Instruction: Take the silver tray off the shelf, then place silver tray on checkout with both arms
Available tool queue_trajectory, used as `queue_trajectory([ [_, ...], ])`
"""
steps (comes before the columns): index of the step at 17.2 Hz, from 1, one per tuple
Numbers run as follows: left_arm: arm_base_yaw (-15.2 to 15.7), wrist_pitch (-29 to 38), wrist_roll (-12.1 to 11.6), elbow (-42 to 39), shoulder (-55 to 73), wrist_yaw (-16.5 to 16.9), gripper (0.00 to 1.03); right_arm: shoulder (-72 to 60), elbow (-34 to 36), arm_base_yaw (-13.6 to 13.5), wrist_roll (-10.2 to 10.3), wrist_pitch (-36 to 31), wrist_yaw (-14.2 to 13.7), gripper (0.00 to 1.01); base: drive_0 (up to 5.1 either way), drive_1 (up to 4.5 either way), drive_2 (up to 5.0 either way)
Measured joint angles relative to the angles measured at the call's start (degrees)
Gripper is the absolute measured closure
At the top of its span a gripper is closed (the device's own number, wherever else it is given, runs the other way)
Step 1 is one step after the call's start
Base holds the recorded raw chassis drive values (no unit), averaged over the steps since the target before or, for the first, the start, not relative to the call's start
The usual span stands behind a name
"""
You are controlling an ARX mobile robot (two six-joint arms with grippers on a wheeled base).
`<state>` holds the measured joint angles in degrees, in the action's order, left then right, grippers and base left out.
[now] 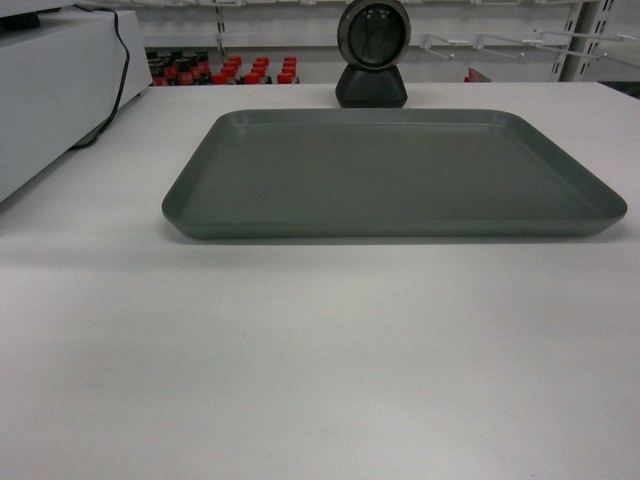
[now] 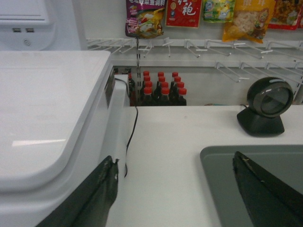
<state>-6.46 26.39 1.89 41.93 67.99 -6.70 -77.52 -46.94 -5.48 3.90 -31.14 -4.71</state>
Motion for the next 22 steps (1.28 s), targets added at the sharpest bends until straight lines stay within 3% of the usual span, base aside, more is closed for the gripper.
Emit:
queue_trajectory([
  [2,1.2,4.1,-0.8,-7.8,-5.2,0.8,0.47,6.6,8.4,1.5,-2.3,-0.4,0.4,0.43,0.0,0.00,0.0],
  [5,2.1,7.2,-0.9,-17.8,-10.0,2.6,0.79,17.4,17.9,2.3,-3.4,-1.6,1.3,0.74,0.0,0.00,0.0],
  [6,2.6,8.0,-0.9,-20.7,-11.6,2.8,0.89,19.5,20.7,4.2,-3.5,-2.7,4.3,0.85,0.0,0.00,0.0],
  [7,4.0,8.4,-0.9,-22.6,-13.4,4.5,0.99,20.7,23.2,5.3,-3.5,-3.3,4.4,0.95,0.0,0.00,0.0],
  [8,6.2,9.0,-1.0,-24.6,-15.3,6.1,1.01,21.9,26.3,5.9,-3.5,-3.6,4.3,0.99,0.0,0.00,0.0],
  [15,6.4,6.8,-1.1,-34.6,-27.4,6.7,1.01,34.0,38.2,5.7,-3.6,-3.3,4.5,0.99,0.0,0.00,0.0],
  [22,6.4,-1.2,-1.1,-39.2,-39.7,6.7,1.01,46.6,43.6,5.7,-3.6,3.7,4.5,0.99,0.0,0.00,0.0],
])
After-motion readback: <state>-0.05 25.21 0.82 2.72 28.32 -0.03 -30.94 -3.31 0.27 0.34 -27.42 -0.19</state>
